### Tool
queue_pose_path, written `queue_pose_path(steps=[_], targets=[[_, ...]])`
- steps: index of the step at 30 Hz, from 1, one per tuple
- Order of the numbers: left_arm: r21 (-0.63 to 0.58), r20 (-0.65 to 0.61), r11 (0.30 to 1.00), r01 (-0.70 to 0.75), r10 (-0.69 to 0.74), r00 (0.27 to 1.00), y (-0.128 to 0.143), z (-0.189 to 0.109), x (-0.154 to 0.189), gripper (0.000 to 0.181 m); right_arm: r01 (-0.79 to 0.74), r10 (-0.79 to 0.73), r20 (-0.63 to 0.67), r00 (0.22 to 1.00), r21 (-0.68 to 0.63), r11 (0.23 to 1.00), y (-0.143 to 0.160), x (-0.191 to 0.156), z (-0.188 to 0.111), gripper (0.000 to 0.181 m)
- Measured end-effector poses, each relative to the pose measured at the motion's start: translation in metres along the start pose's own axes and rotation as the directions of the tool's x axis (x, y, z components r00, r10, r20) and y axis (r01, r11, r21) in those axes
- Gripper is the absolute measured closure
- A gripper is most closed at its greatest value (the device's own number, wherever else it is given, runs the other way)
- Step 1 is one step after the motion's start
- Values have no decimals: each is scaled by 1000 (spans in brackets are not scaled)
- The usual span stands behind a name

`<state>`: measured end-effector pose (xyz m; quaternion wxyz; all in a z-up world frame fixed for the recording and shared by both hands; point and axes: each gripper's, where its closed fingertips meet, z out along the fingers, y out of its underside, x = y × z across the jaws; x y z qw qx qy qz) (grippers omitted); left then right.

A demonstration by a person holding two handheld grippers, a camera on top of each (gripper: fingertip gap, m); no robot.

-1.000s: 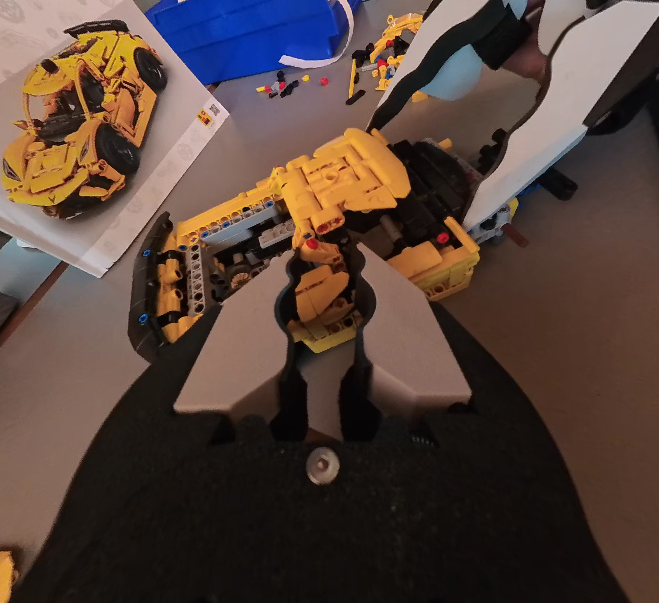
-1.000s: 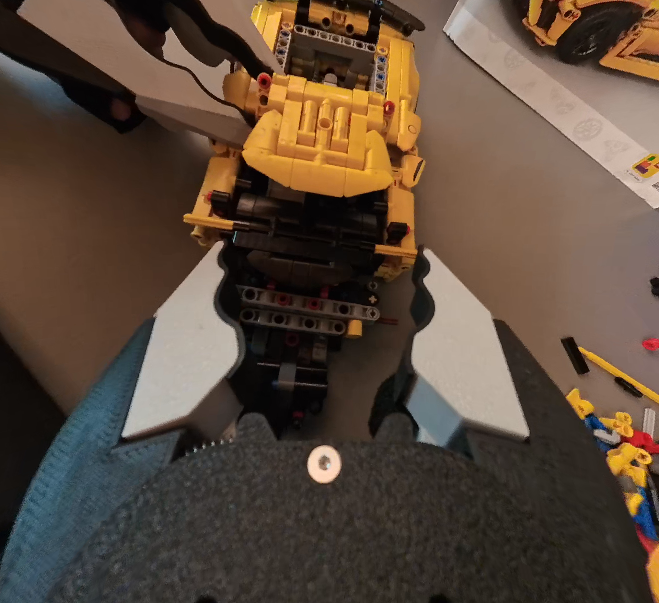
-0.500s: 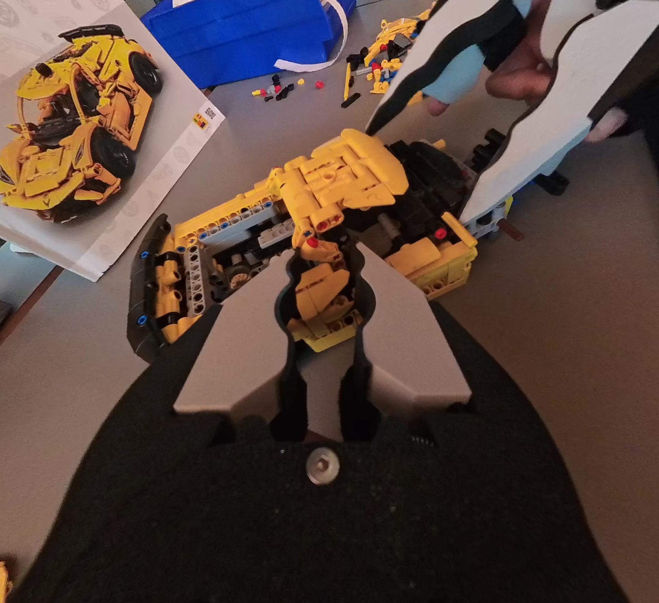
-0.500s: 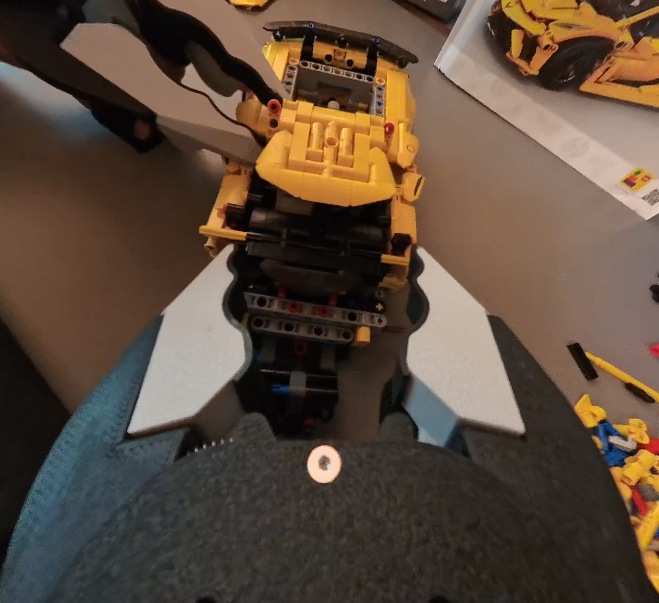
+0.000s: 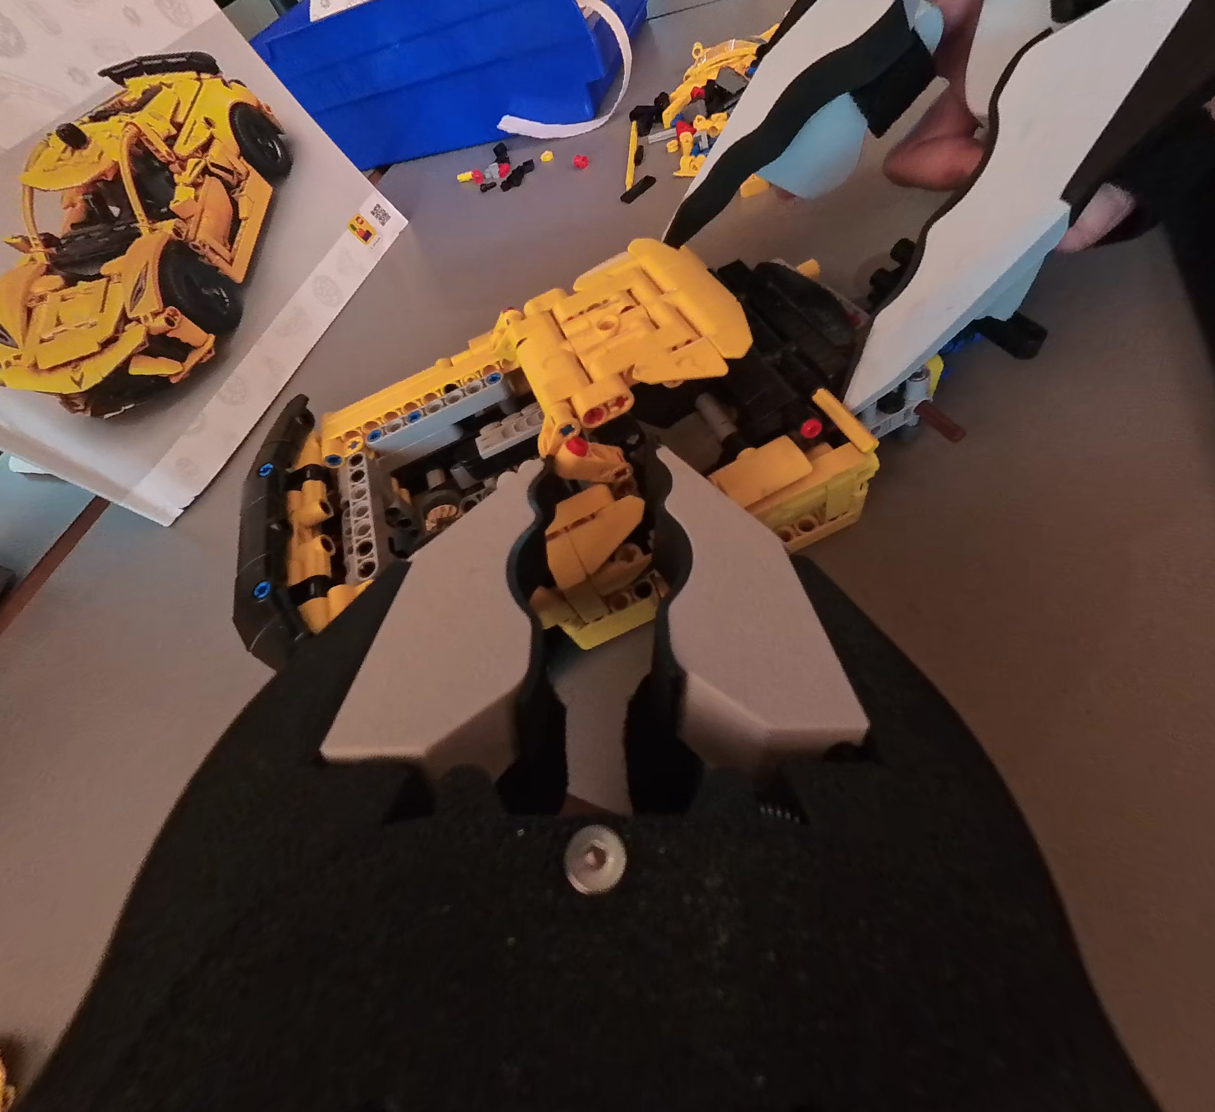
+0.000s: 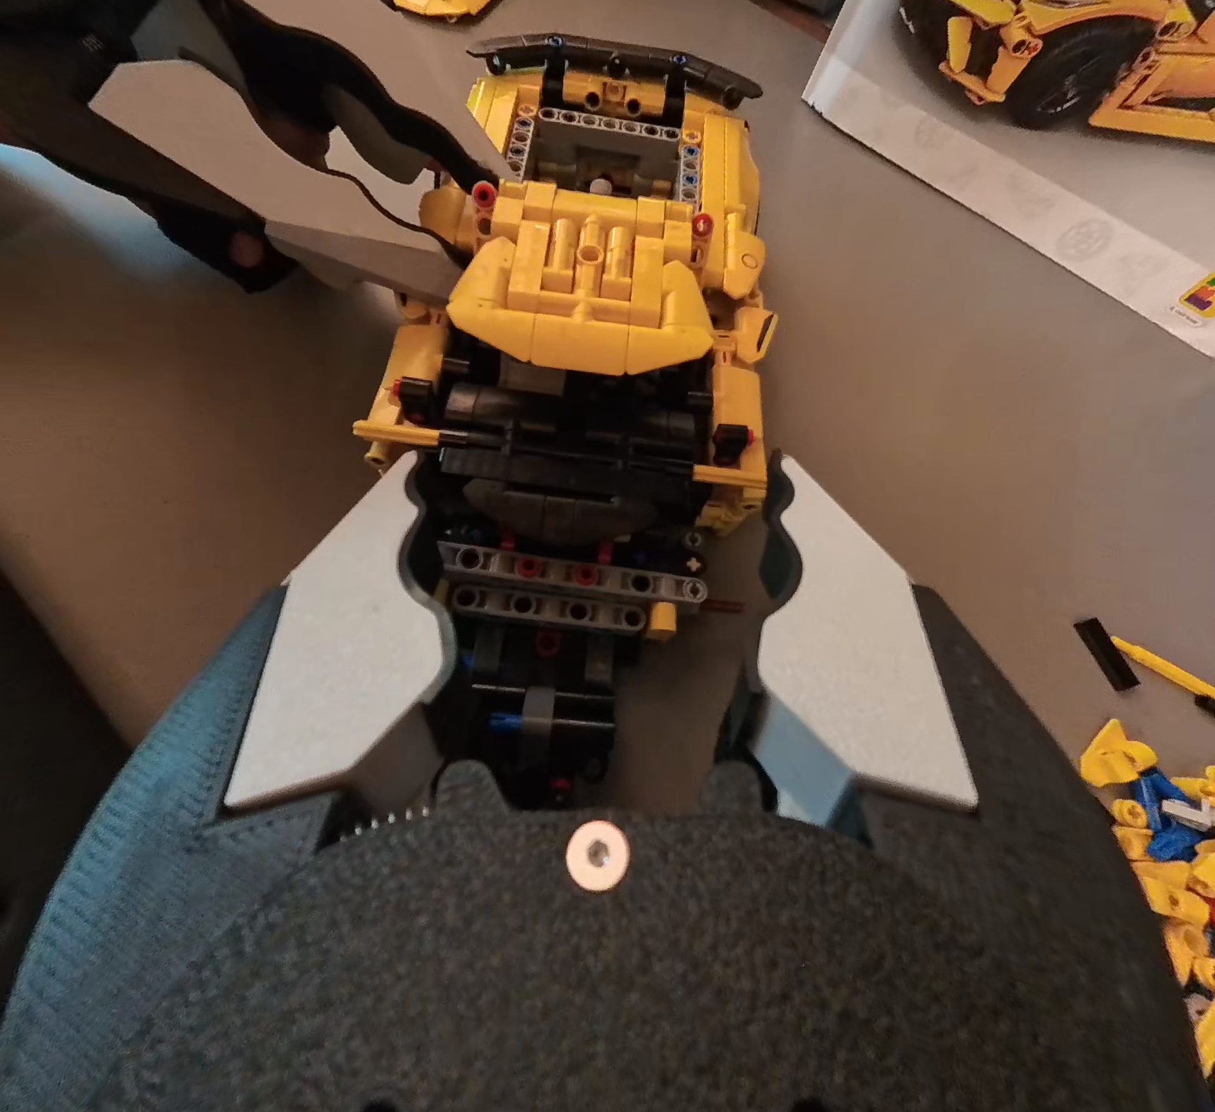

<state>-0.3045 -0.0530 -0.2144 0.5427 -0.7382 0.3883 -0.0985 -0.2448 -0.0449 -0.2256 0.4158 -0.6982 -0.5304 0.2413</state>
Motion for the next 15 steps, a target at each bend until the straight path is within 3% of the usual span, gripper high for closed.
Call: queue_pose_path(steps=[3, 5, 15], targets=[[1, -3, 1000, -1, 1, 1000, 0, 0, 0, 156, -22, 21, -35, 999, -12, 1000, 2, 8, 0, 67], [2, -3, 1000, -4, 4, 1000, 0, 0, 1, 156, -34, 35, 17, 999, -9, 999, 3, 0, 1, 80], [-9, 10, 1000, -2, 2, 1000, 0, 1, 0, 156, -16, 17, 17, 1000, -58, 998, 5, 0, 1, 82]])
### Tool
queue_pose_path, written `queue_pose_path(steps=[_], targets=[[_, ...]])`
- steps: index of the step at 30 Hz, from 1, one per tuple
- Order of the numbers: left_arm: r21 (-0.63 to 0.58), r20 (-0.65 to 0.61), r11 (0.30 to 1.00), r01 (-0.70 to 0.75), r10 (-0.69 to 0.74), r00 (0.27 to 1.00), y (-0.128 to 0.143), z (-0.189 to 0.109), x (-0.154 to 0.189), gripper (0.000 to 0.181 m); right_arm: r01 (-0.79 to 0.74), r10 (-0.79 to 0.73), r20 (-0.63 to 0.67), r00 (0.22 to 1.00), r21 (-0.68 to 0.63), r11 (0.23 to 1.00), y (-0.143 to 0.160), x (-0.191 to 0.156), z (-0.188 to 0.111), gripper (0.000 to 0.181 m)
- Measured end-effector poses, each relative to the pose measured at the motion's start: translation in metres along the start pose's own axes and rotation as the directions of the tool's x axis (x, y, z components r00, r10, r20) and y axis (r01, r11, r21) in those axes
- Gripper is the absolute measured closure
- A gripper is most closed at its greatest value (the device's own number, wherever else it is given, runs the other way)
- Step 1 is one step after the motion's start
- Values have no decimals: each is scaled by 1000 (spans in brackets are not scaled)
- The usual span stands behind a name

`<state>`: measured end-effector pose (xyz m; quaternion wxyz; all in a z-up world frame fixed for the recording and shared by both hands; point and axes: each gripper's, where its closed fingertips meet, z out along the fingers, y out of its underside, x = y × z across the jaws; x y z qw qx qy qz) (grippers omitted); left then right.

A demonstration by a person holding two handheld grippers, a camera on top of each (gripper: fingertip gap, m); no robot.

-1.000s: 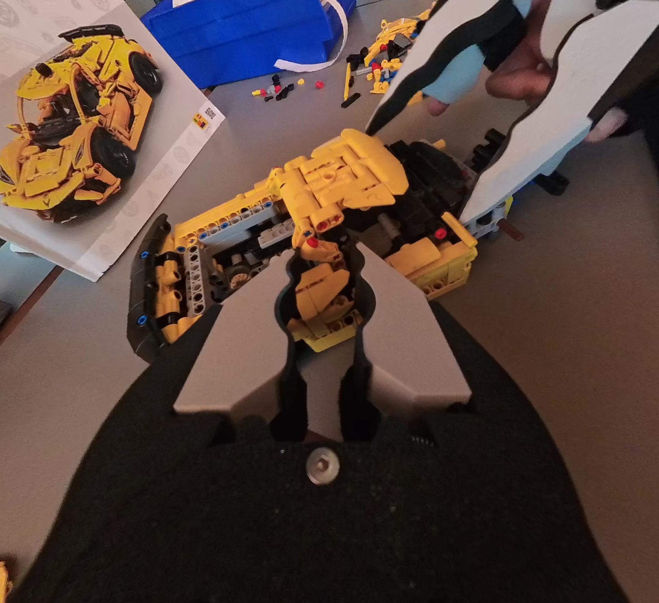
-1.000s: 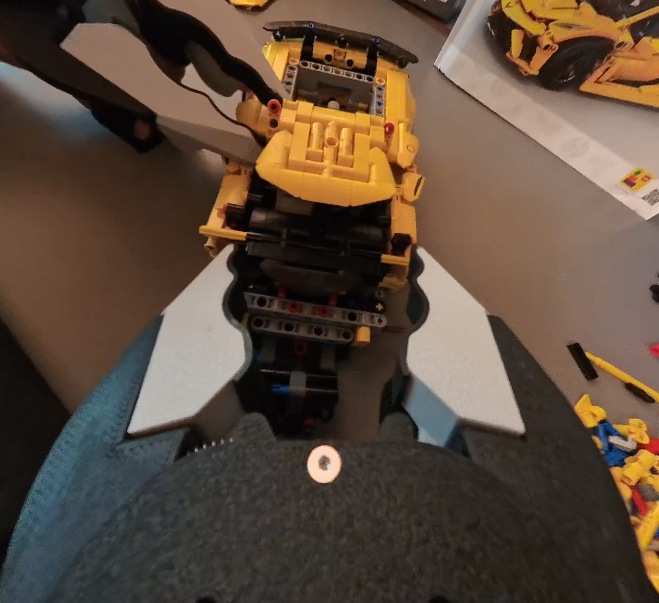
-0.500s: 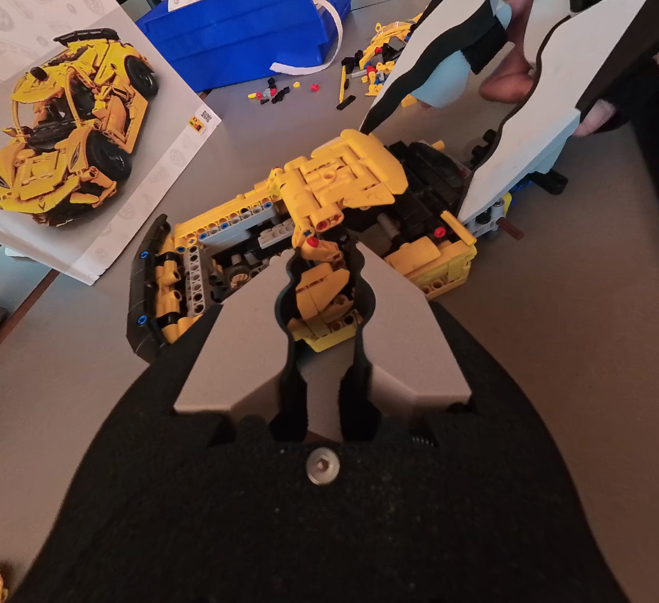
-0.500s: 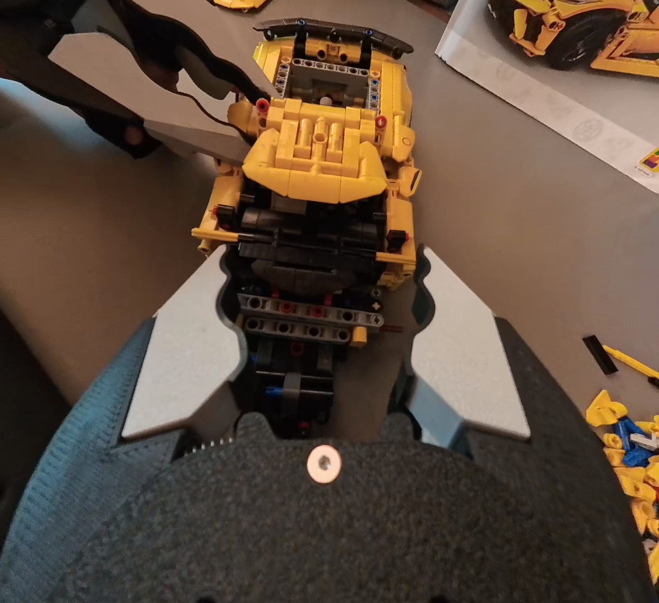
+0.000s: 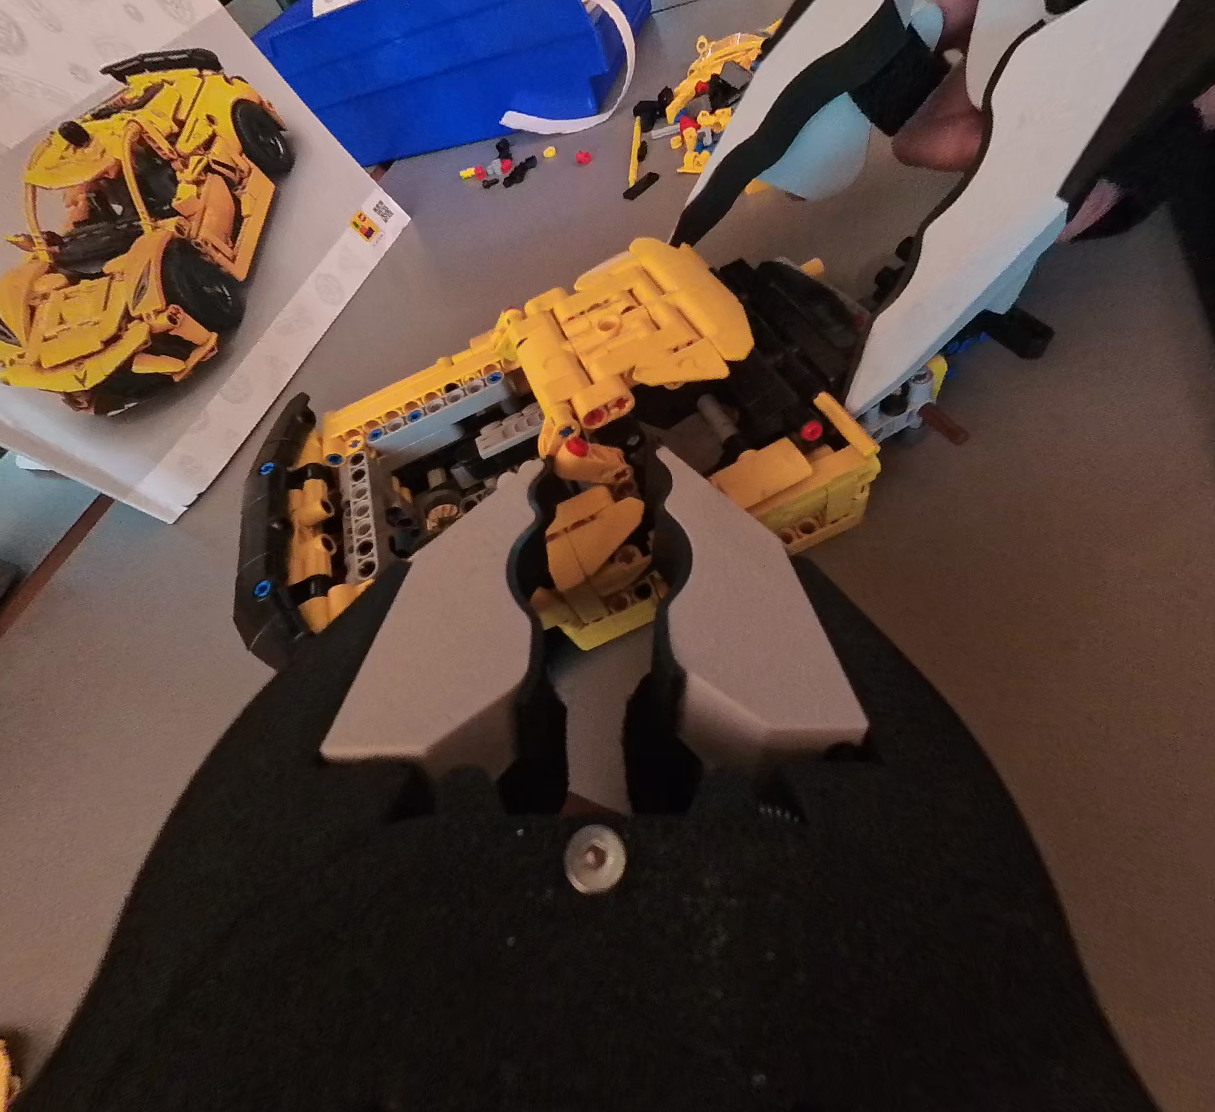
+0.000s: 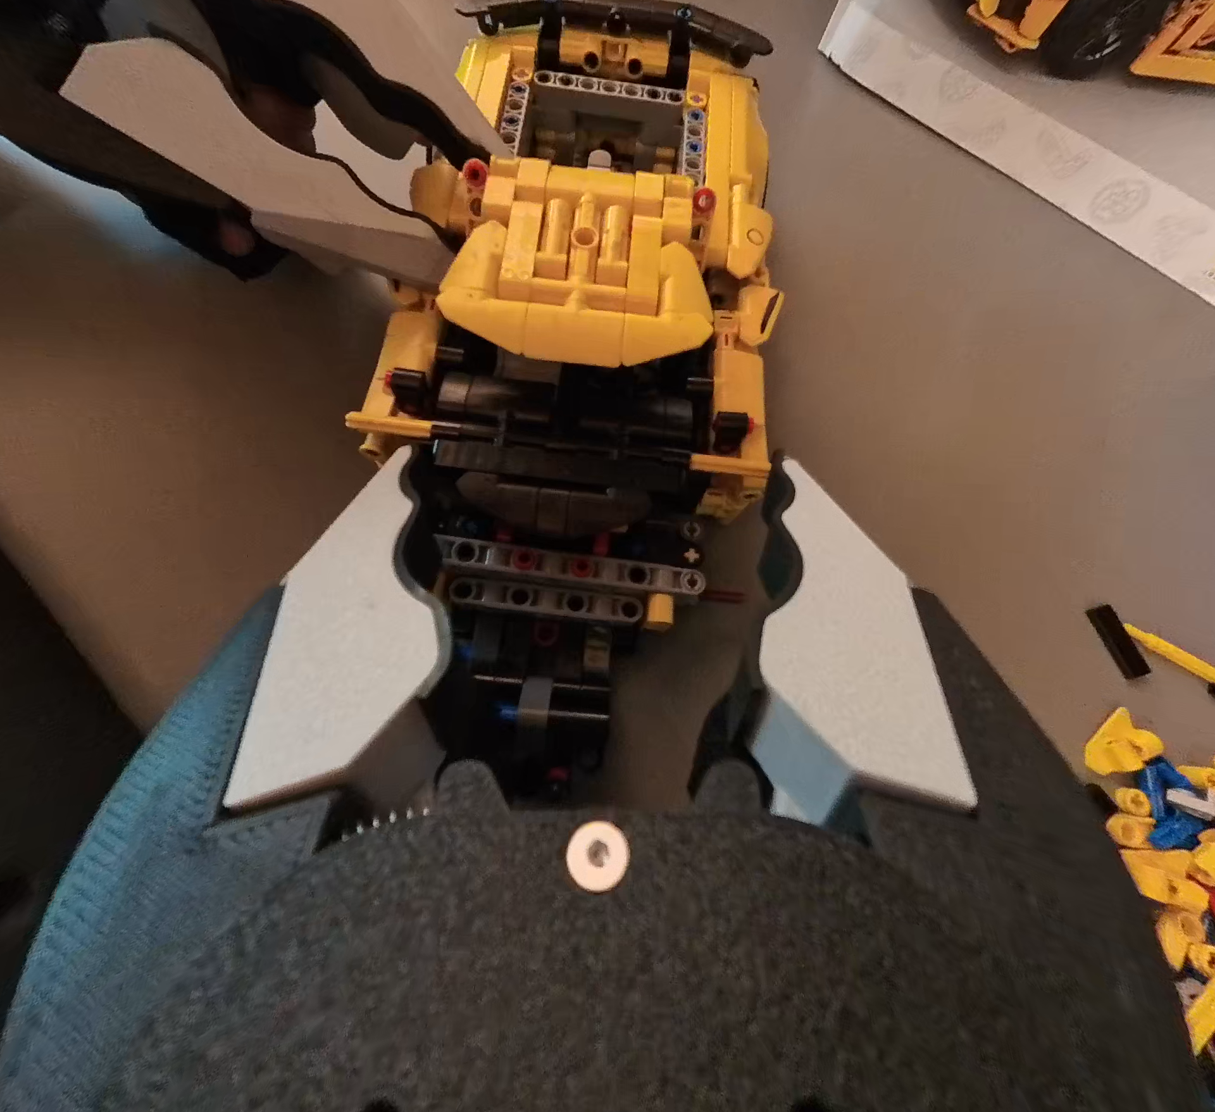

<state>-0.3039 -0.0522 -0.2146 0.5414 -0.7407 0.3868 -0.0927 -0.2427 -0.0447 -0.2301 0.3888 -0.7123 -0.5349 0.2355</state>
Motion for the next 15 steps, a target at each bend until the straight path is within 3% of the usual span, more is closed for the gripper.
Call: queue_pose_path(steps=[15], targets=[[-20, 17, 1000, -15, 15, 1000, 1, 1, -2, 155, 9, -9, -4, 1000, -35, 999, 1, -2, 0, 83]])
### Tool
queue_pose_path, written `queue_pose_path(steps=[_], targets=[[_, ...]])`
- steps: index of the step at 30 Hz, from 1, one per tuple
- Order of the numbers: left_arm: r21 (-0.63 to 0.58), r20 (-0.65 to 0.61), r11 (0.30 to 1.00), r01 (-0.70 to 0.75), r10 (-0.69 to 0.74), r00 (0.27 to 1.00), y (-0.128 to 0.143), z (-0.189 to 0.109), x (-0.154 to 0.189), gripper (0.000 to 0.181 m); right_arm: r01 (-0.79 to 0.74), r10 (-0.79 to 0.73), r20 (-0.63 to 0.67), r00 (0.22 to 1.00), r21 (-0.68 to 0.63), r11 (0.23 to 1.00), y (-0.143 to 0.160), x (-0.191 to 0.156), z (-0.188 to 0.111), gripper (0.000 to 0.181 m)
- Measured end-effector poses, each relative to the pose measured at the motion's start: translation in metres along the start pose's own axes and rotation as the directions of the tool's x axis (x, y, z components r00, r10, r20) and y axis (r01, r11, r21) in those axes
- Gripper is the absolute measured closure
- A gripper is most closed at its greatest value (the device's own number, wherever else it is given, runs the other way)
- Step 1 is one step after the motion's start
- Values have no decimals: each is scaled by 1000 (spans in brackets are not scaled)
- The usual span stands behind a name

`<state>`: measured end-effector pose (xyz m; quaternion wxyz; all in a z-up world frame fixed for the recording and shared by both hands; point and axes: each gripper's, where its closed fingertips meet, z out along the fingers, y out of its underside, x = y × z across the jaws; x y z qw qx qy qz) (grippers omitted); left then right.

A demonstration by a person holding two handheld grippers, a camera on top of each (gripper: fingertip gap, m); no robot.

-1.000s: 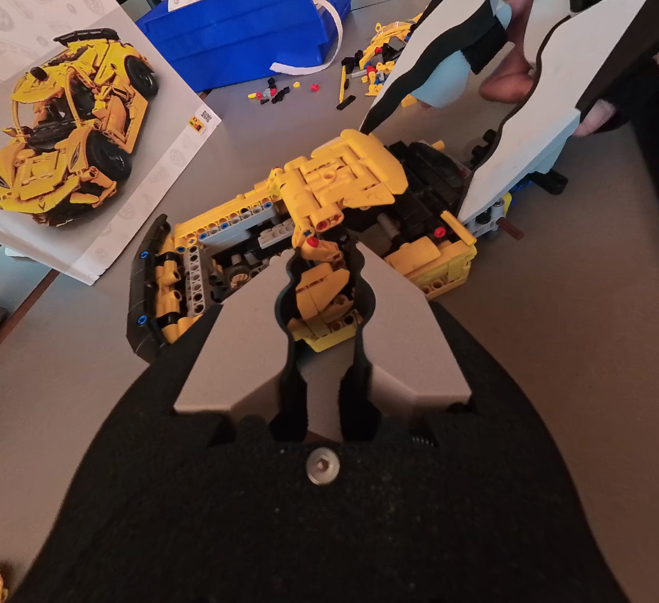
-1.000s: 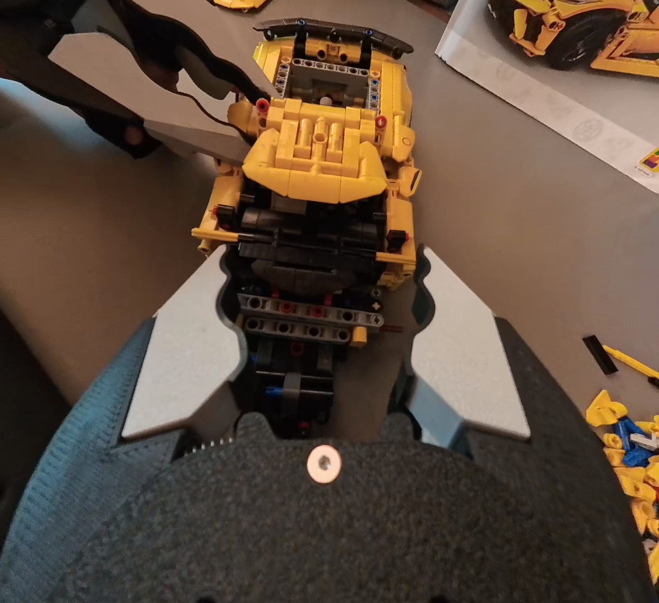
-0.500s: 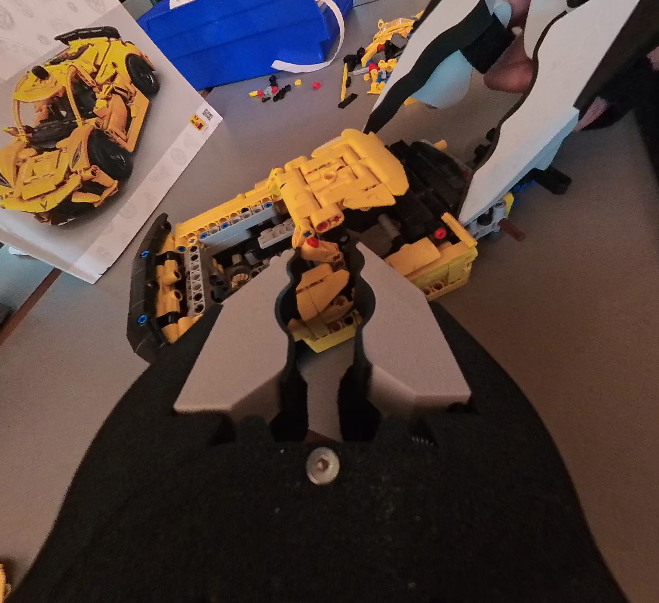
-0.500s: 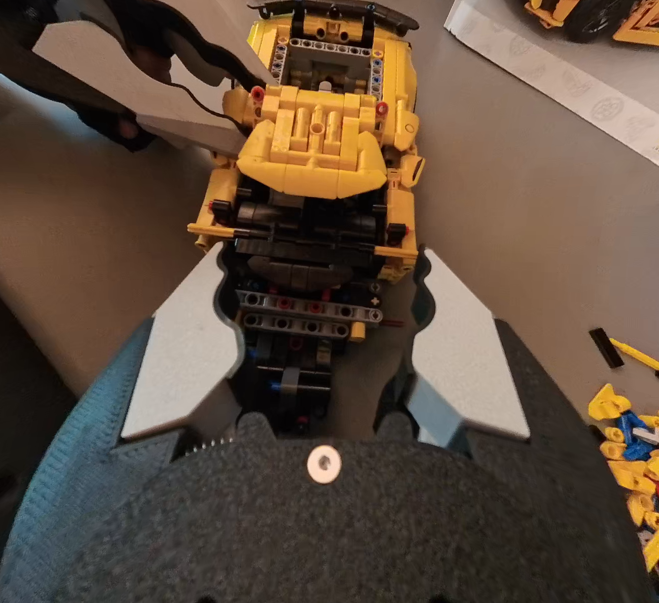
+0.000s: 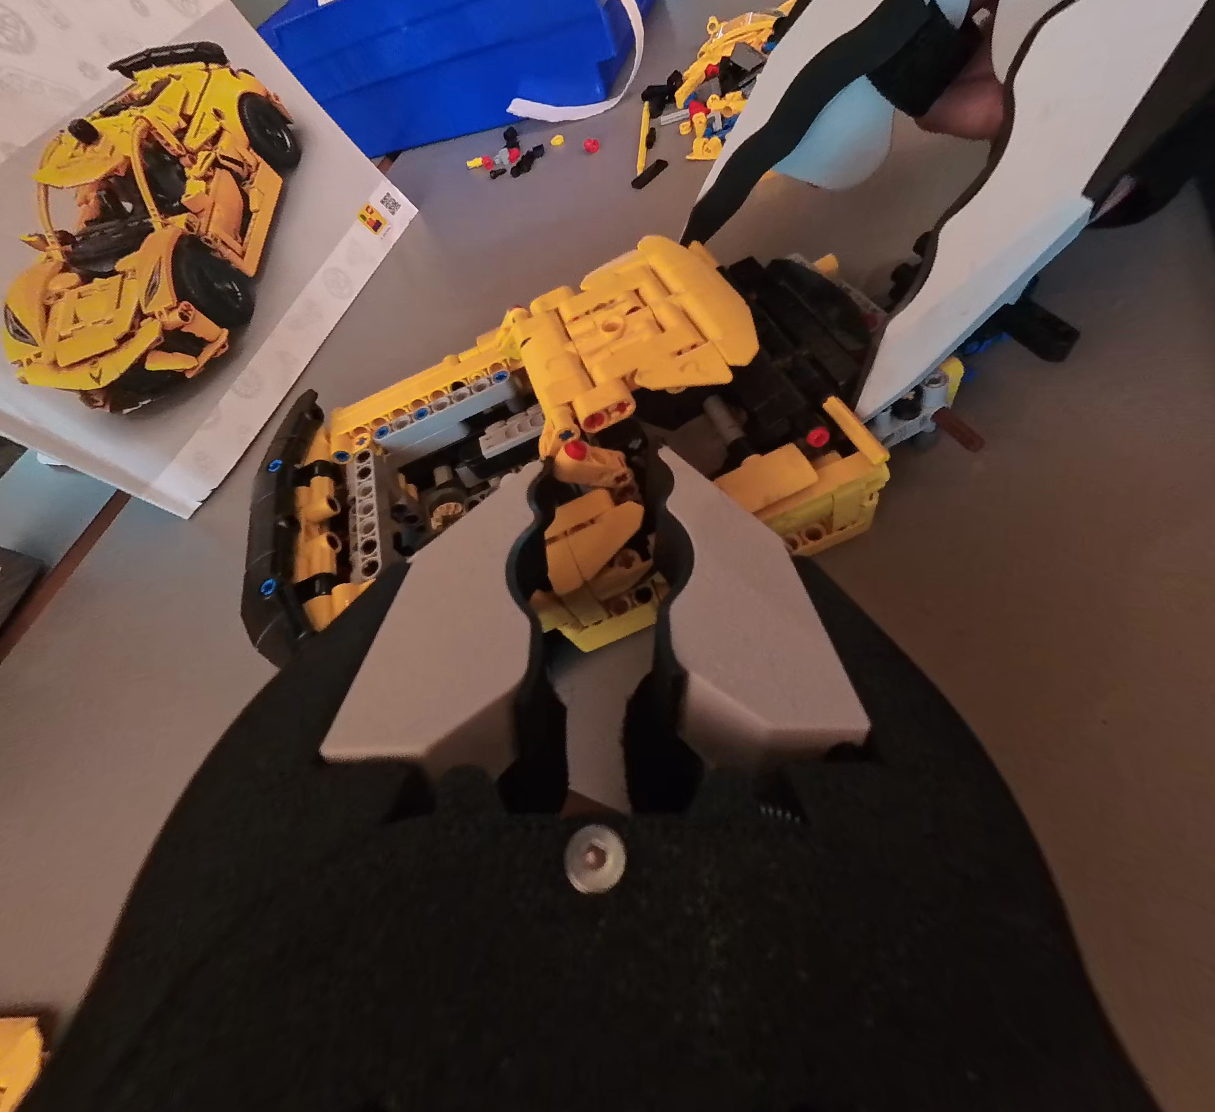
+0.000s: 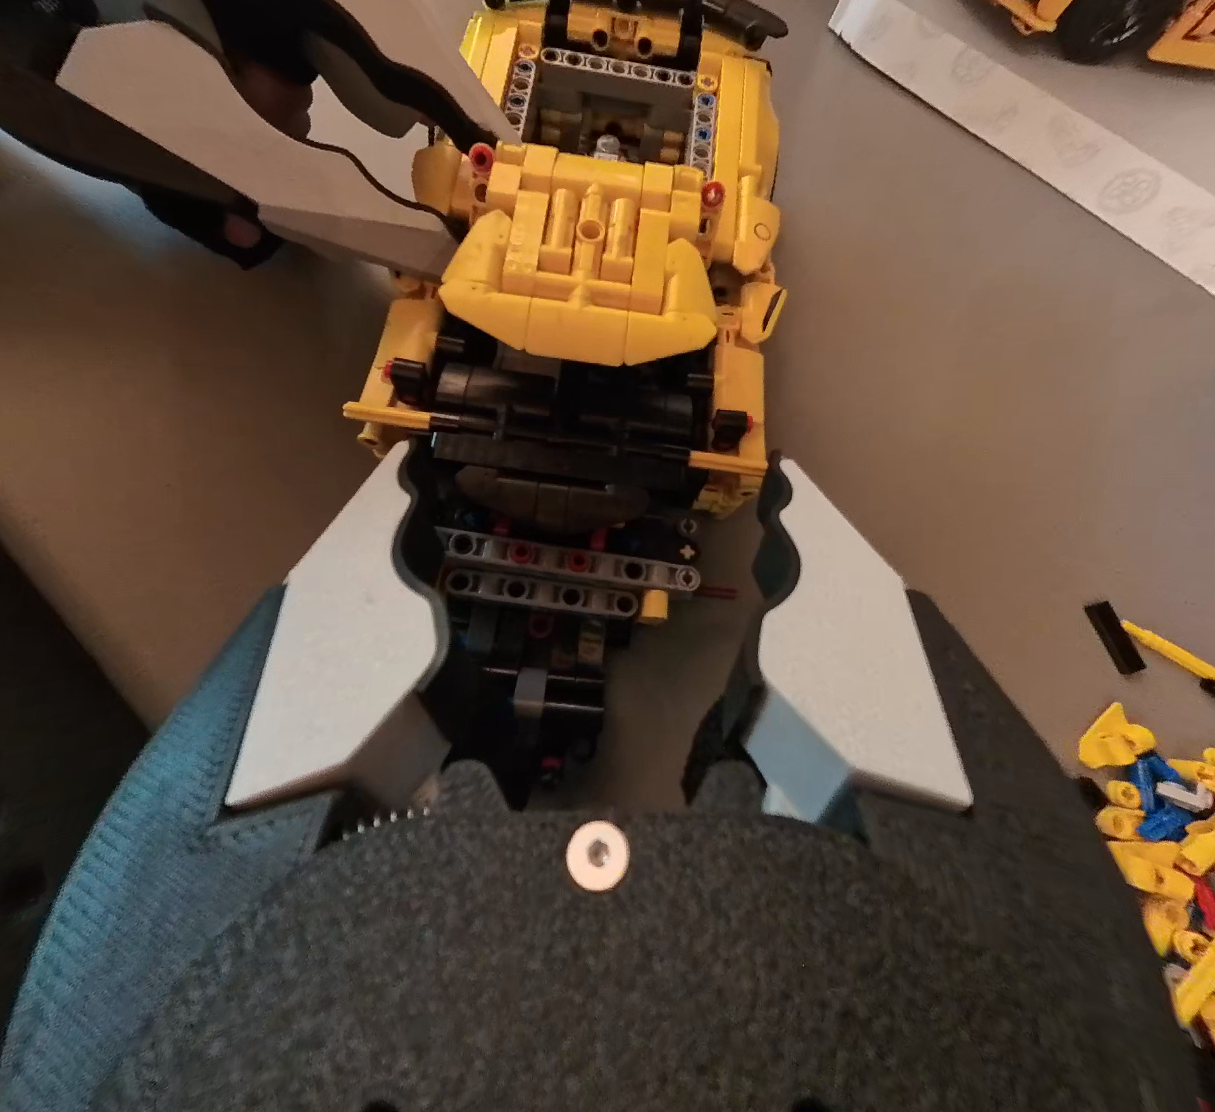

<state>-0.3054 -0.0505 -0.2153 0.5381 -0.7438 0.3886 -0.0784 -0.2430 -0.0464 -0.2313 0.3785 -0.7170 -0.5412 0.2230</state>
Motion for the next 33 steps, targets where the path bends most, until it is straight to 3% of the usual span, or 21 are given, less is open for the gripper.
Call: queue_pose_path(steps=[9, 11, 15, 19, 22, 25, 29, 33], targets=[[-7, 4, 1000, -1, 1, 1000, 1, -1, -3, 154, -49, 50, -13, 999, 18, 999, -3, -1, 2, 82], [2, -7, 999, 52, -52, 999, 1, -2, -3, 154, -44, 45, -14, 999, 41, 998, -4, -2, 2, 81], [0, 53, 1000, 3, -3, 999, 1, -9, -6, 152, -103, 97, 68, 993, 103, 989, -8, -6, -5, 80], [34, 95, 999, 21, -24, 995, -11, -33, -2, 149, -113, 103, 83, 991, 134, 984, -8, -8, -13, 91], [71, 20, 993, 94, -96, 995, -22, -45, 19, 150, -105, 92, 82, 992, 170, 980, -13, -7, -17, 109], [34, -111, 990, 140, -135, 985, -20, -43, 50, 157, -122, 107, 82, 991, 220, 968, -19, -3, -23, 123], [-18, -101, 992, 126, -127, 987, -8, -37, 53, 156, -226, 195, 128, 972, 319, 920, -27, 7, -35, 137], [-13, -100, 990, 141, -142, 985, -9, -30, 53, 156, -371, 301, 251, 920, 308, 876, -29, 8, -38, 147]])
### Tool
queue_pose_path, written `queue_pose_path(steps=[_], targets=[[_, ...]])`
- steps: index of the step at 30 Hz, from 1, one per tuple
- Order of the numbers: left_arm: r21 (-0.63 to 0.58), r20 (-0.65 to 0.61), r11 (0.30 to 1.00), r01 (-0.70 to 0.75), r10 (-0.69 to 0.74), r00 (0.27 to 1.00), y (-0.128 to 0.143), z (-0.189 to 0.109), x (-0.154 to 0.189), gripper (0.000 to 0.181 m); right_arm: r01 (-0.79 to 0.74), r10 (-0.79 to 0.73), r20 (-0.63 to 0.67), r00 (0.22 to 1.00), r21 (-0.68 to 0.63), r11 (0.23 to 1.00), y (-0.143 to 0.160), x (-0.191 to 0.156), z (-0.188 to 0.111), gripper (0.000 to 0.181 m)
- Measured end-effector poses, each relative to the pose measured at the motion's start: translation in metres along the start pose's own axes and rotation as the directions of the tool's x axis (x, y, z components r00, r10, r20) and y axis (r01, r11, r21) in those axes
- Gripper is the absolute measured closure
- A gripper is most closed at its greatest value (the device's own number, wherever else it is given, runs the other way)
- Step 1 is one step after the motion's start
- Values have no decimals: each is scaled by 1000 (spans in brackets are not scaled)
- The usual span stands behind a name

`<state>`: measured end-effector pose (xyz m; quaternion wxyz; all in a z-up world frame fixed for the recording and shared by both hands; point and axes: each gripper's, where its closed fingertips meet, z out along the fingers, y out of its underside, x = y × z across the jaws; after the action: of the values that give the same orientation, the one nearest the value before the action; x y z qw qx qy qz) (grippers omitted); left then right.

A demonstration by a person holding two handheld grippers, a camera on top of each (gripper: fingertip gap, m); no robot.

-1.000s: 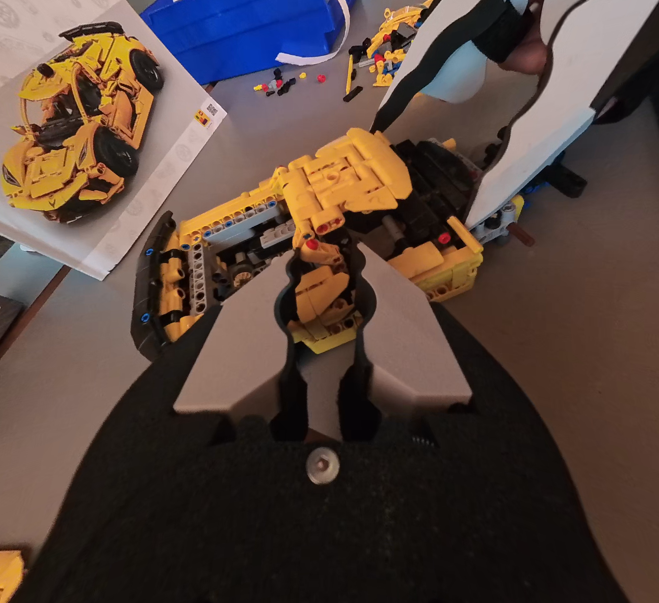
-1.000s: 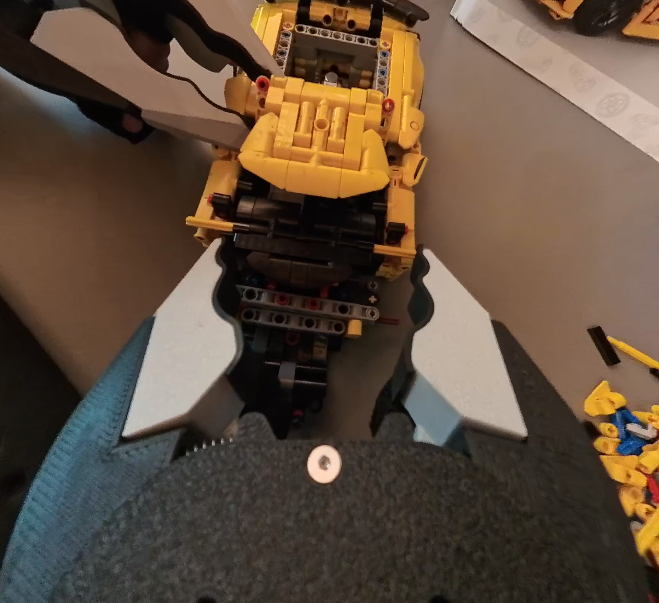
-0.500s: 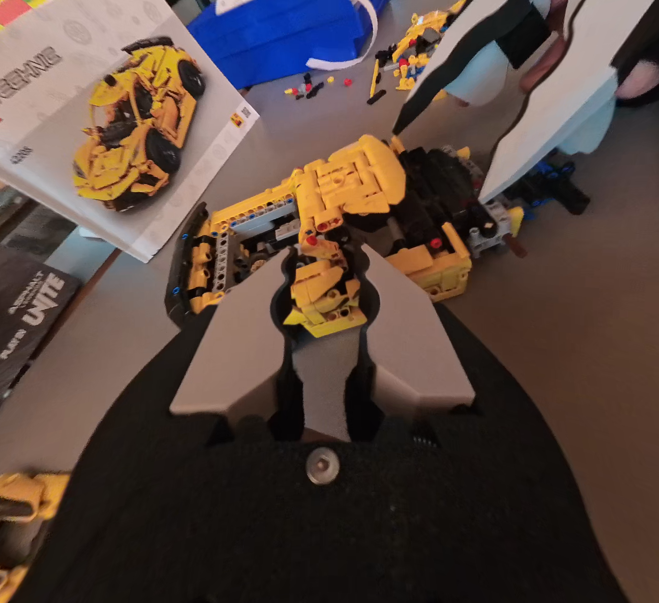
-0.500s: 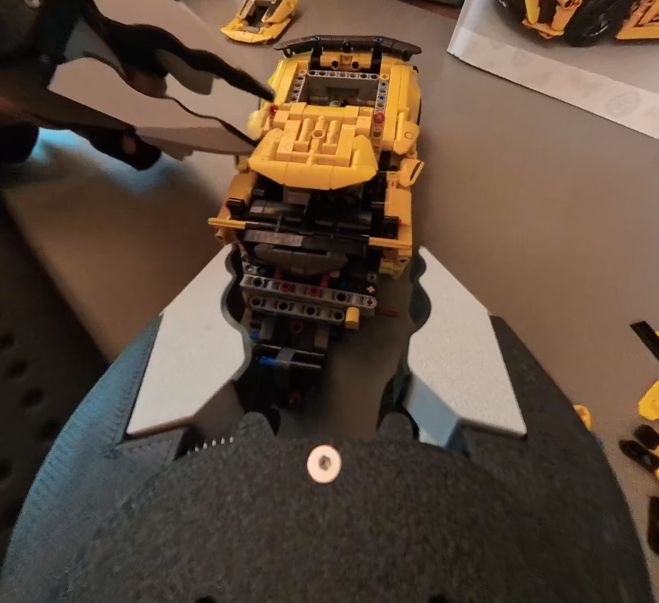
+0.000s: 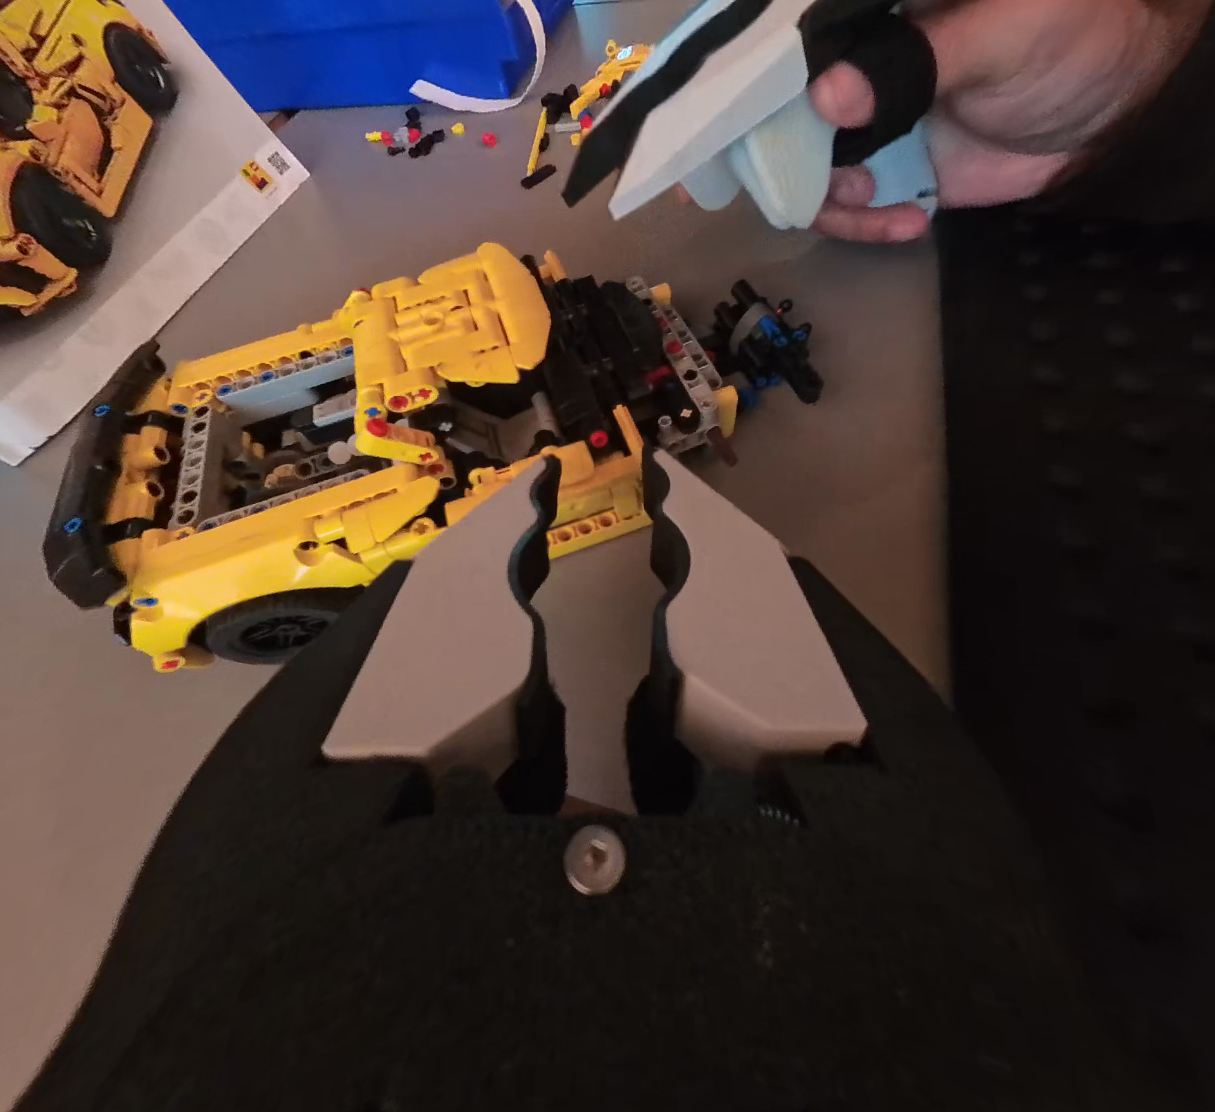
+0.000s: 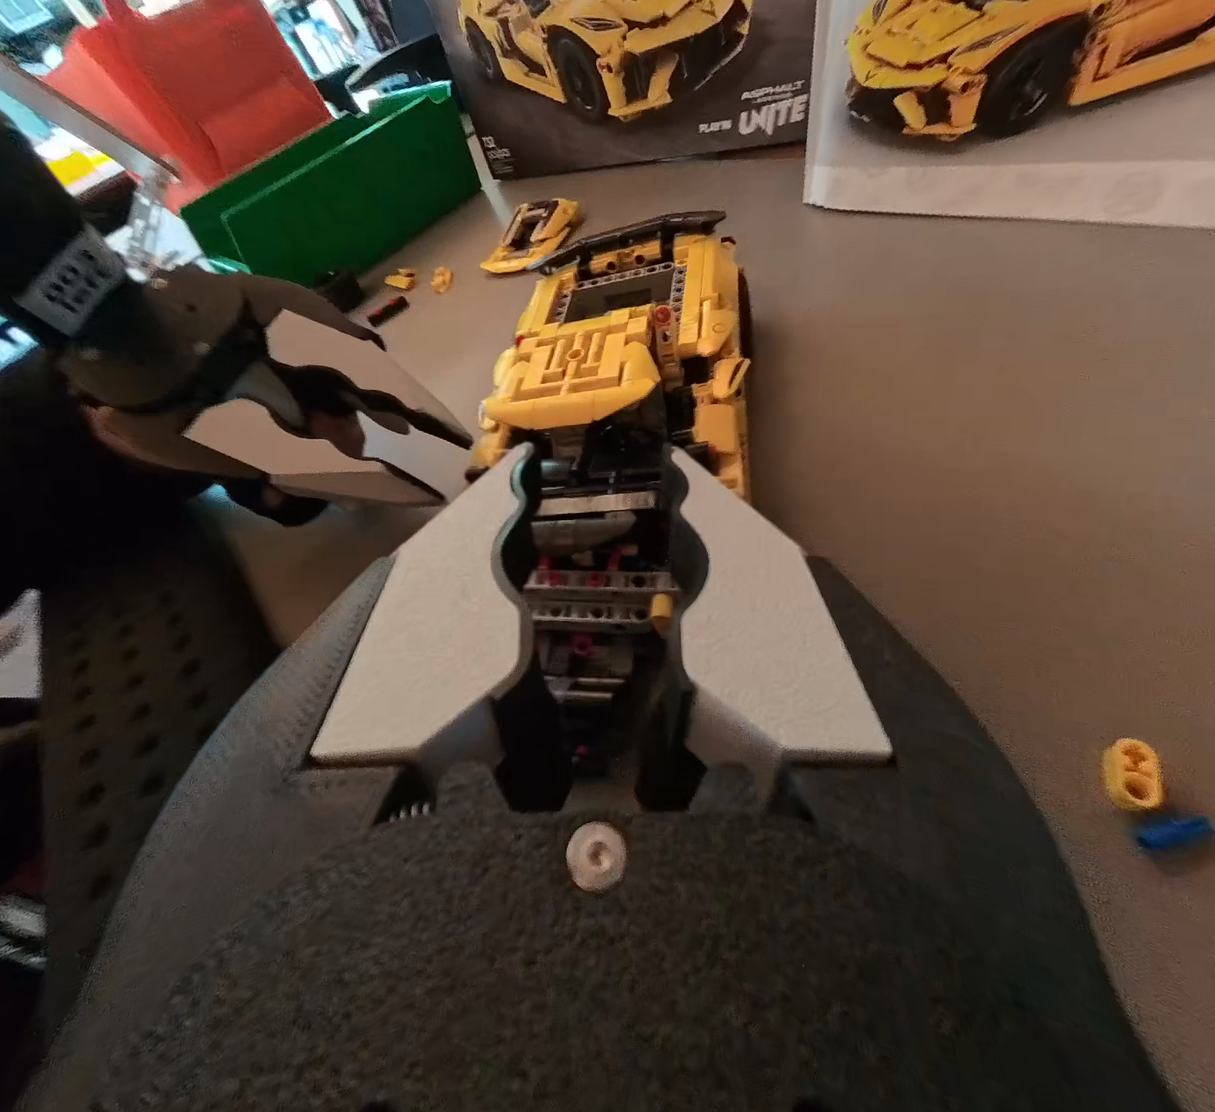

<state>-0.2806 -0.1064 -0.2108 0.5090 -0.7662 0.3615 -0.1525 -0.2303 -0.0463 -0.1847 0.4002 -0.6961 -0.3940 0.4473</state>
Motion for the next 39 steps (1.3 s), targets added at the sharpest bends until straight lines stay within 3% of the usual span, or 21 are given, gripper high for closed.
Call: queue_pose_path(steps=[4, 9, 11, 13, 15, 19, 23, 28, 31, 33, 35, 39], targets=[[7, -22, 999, 48, -48, 999, -3, 7, 1, 159, 43, -43, 21, 999, -27, 999, 4, -8, 3, 150], [50, 68, 998, 29, -32, 997, -11, -3, -19, 163, 274, -277, -9, 961, -117, 955, 20, -20, 15, 152], [39, 120, 997, 65, -70, 990, -5, -13, -39, 163, 350, -353, 5, 935, -146, 925, 25, -28, 18, 151], [0, 96, 996, 93, -92, 991, 8, -14, -43, 156, 413, -410, 51, 911, -143, 900, 29, -41, 22, 152], [-4, 64, 998, 70, -70, 996, 11, -9, -37, 153, 467, -460, 85, 884, -138, 873, 31, -53, 26, 144], [-31, 36, 1000, 6, -5, 999, 13, 0, -25, 145, 542, -554, 11, 833, -221, 811, 43, -42, 34, 129], [-50, 48, 996, -76, 78, 996, 14, 0, -20, 140, 599, -622, -24, 783, -243, 763, 43, -41, 39, 128], [-4, -56, 1000, -13, 13, 998, 6, -10, -11, 167, 553, -605, -53, 794, -349, 757, 45, -51, 52, 137], [56, 40, 998, 23, -25, 999, -2, -22, -37, 165, 537, -646, -56, 762, -502, 678, 49, -42, 59, 139], [70, 116, 996, 57, -64, 991, -1, -26, -59, 164, 509, -623, -37, 781, -540, 671, 48, -39, 63, 140], [11, 167, 998, 67, -68, 984, 12, -19, -71, 163, 485, -625, -53, 779, -581, 653, 41, -30, 67, 156], [-42, 239, 999, -24, 33, 971, 21, -10, -77, 165, 562, -697, 21, 716, -610, 559, 37, -24, 73, 159]])
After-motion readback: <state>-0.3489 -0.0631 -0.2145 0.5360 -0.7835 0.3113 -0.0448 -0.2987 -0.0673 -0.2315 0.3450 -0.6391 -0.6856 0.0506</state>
